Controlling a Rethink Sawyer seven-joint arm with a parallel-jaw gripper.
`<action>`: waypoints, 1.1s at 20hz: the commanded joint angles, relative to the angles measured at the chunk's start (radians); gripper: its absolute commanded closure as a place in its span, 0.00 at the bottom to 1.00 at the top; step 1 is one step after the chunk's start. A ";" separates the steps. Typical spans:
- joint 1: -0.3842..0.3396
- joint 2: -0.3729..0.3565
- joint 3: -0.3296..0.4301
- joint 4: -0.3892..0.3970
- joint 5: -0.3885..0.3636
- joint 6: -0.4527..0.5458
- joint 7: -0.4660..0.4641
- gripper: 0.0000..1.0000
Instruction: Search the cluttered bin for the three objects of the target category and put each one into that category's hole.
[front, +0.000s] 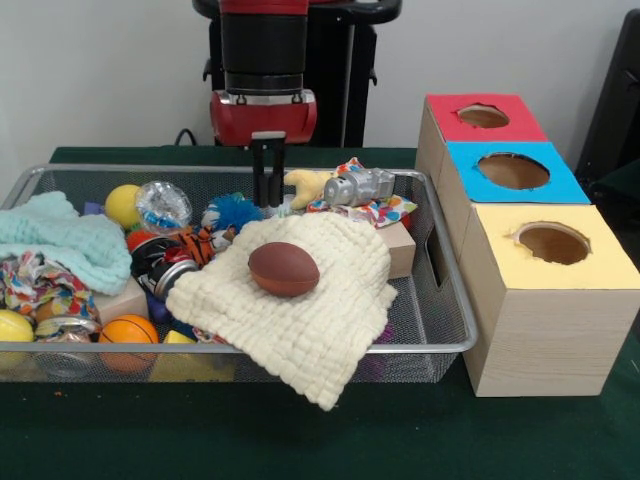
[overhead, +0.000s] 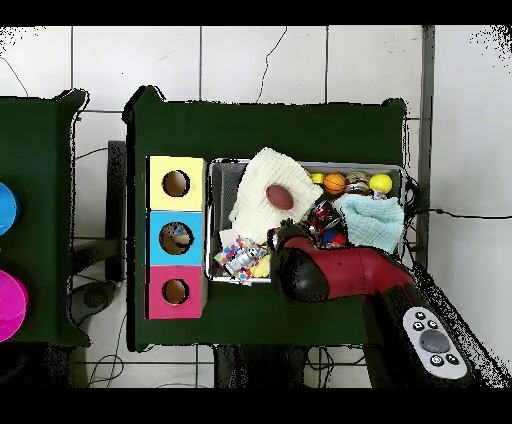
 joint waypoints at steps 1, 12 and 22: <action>-0.002 -0.023 0.053 -0.006 0.018 0.096 0.036 1.00; -0.113 -0.026 0.120 -0.006 0.020 0.155 -0.049 1.00; -0.186 -0.014 0.147 0.003 -0.016 0.174 -0.083 1.00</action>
